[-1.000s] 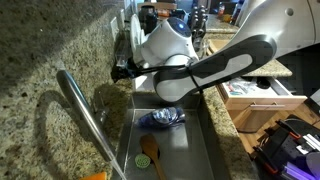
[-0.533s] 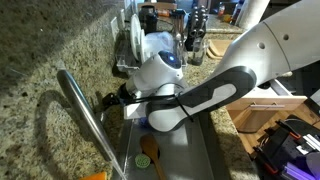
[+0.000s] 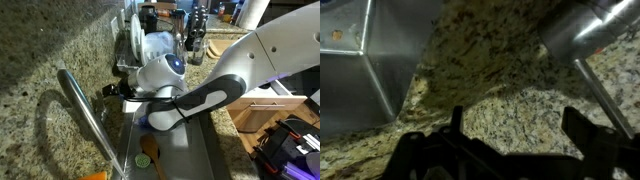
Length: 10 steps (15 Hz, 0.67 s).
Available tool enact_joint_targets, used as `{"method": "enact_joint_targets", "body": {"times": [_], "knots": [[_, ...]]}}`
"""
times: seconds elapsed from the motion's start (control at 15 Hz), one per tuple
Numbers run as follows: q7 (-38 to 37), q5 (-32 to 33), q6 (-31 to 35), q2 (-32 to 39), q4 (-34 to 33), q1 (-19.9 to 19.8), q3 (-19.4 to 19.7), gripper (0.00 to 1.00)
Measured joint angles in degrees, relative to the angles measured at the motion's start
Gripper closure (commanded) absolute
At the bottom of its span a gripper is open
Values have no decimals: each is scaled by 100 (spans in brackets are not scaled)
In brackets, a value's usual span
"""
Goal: Close both the tap and the top drawer
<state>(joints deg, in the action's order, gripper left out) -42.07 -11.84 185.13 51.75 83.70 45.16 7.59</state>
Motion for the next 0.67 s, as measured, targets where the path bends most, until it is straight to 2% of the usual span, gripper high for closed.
{"method": "enact_joint_targets", "body": {"times": [0.2, 0.27, 0.47, 0.67], "knots": [[32, -46, -20, -18, -1, -13, -49, 0], [119, -71, -41, -29, -8, -128, -276, 0], [489, -11, -50, -76, -57, -819, -1347, 0], [948, 248, -76, -81, -57, -1677, -2428, 0]]}}
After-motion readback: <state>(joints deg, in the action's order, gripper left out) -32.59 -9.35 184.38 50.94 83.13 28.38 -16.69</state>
